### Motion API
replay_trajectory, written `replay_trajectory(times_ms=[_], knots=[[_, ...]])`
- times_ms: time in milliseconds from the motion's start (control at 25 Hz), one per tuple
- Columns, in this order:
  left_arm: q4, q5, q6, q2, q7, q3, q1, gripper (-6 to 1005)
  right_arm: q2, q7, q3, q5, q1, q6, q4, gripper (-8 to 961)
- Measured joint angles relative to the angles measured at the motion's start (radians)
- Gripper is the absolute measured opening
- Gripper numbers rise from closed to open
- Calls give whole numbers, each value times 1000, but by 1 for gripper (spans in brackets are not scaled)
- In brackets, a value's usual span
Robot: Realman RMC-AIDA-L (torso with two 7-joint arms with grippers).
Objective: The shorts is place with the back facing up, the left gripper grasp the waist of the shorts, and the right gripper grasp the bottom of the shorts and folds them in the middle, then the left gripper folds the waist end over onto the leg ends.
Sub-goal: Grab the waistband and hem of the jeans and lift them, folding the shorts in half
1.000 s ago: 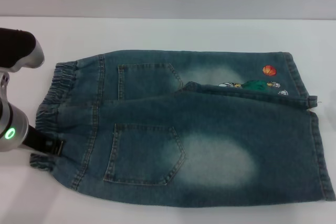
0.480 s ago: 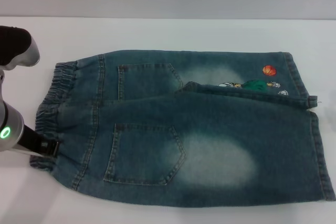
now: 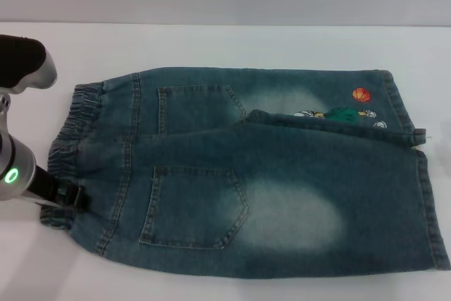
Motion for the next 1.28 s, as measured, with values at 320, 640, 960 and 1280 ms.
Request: replay_trajectory(times_ms=[320,640,960,1280], knots=[[63,0,-3,3,6,-8,-22,745,0,0,-1,0,5,0,-5,588],[78,0,4,1,14,-15,-24,842,-3,0,-2,0,12,-2,-10,586],[93,0,6,2,16,-17,-34,829,-4,0,-2,0,14,-1,-14,588],[117,0,11,2,27,-22,-45,816,-5,0,0,0,13,-3,-14,586]])
